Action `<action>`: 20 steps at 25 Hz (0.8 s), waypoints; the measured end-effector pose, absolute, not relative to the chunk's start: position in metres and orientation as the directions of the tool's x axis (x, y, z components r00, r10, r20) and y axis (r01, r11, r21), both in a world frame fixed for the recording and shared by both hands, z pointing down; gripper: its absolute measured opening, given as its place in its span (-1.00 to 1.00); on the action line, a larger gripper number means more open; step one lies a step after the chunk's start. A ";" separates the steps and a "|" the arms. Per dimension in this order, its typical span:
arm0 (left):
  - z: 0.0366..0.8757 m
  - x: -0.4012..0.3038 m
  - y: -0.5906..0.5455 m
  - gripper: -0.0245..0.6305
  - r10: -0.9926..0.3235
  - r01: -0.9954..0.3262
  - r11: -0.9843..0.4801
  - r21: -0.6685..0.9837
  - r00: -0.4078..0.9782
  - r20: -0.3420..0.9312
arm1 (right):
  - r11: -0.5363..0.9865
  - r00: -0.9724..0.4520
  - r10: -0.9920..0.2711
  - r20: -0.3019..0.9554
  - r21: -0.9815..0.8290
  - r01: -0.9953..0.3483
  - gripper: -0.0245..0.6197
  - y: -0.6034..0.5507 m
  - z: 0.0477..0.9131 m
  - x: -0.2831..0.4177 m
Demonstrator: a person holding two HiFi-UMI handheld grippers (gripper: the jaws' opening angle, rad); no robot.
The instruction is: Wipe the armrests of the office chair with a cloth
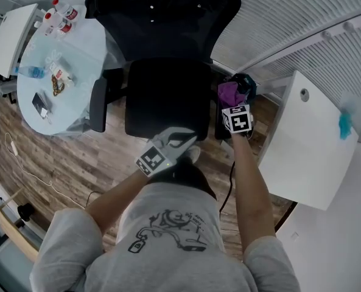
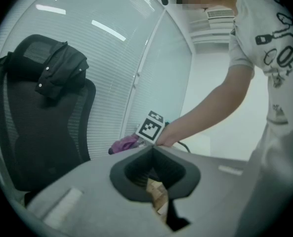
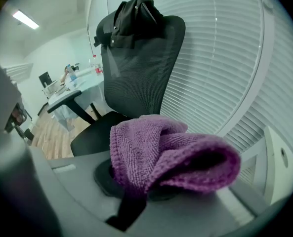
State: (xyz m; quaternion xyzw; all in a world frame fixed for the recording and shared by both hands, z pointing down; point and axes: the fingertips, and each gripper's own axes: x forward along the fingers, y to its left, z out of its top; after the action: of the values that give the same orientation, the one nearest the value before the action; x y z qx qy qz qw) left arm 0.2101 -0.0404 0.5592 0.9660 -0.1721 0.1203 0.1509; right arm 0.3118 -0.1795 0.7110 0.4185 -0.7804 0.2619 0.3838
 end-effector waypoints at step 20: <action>0.553 0.238 -0.015 -0.92 -0.229 -0.299 -0.921 0.249 0.934 0.275 | 0.478 -0.381 -0.488 0.786 -0.125 -0.869 -0.83 -0.026 0.697 0.322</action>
State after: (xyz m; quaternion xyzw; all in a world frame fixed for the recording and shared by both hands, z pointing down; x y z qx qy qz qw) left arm 0.2378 -0.0151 0.5530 0.9726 -0.1359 0.1211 0.1447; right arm 0.3224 -0.0260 0.6967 0.4322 -0.7850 0.2725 0.3503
